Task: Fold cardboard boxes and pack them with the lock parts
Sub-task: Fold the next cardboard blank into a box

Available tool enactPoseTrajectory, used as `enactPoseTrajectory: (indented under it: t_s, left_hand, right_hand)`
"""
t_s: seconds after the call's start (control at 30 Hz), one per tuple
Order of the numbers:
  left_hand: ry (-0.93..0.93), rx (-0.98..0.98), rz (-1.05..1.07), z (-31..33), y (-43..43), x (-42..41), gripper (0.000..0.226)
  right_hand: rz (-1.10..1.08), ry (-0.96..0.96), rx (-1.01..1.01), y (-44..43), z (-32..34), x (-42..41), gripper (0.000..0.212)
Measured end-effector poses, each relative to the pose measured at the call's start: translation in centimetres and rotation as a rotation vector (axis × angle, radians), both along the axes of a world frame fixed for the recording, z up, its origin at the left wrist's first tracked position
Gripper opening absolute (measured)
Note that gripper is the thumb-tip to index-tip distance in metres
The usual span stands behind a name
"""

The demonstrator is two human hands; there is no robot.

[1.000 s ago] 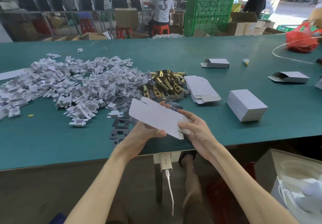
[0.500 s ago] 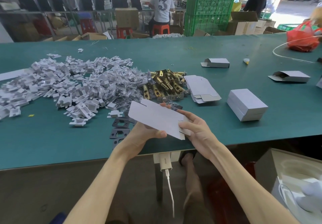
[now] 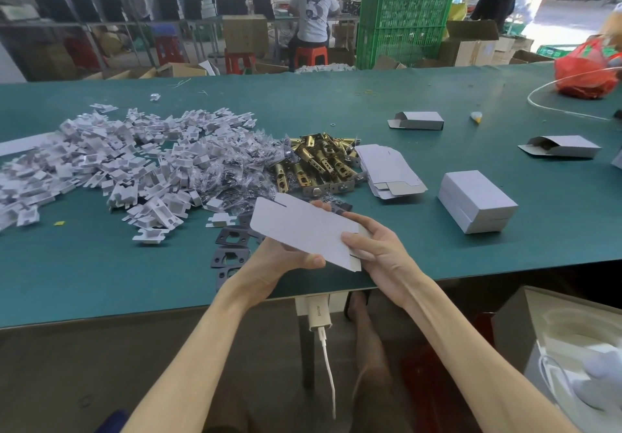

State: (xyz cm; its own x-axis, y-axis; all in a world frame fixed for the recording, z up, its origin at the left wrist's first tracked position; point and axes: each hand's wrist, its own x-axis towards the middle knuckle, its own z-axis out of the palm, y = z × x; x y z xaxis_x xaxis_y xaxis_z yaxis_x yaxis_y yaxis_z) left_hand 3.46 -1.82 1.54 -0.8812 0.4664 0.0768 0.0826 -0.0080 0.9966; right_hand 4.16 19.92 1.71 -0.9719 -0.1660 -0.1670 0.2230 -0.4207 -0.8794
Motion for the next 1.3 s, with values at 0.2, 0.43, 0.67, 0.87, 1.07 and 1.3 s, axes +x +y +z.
enactPoseTrajectory:
  t_s: [0.2, 0.43, 0.67, 0.87, 1.07, 1.3]
  left_hand:
    - [-0.047, 0.044, 0.001, -0.3, -0.5, -0.1, 0.083]
    - [-0.107, 0.091, -0.019, -0.7, -0.6, -0.4, 0.071]
    - [-0.116, 0.089, -0.046, -0.7, -0.3, -0.5, 0.093]
    - [-0.146, 0.091, -0.017, -1.4, -0.2, -1.0, 0.081]
    - [-0.109, 0.095, -0.020, -1.4, -0.1, -0.9, 0.072]
    - [-0.087, 0.088, -0.027, -1.3, -0.1, -0.8, 0.073]
  right_hand:
    - [-0.011, 0.009, 0.019, -0.1, -0.2, 0.0, 0.048]
    - [0.014, 0.015, 0.007, 0.3, -0.5, -0.3, 0.045]
    - [0.009, 0.028, -0.047, 0.3, -0.7, -0.3, 0.049]
    - [0.013, 0.019, -0.087, 0.4, -0.9, -0.6, 0.050]
    - [0.014, 0.015, -0.115, 0.5, -1.0, -0.6, 0.049]
    - [-0.025, 0.057, -0.018, 0.2, -1.1, -0.4, 0.054]
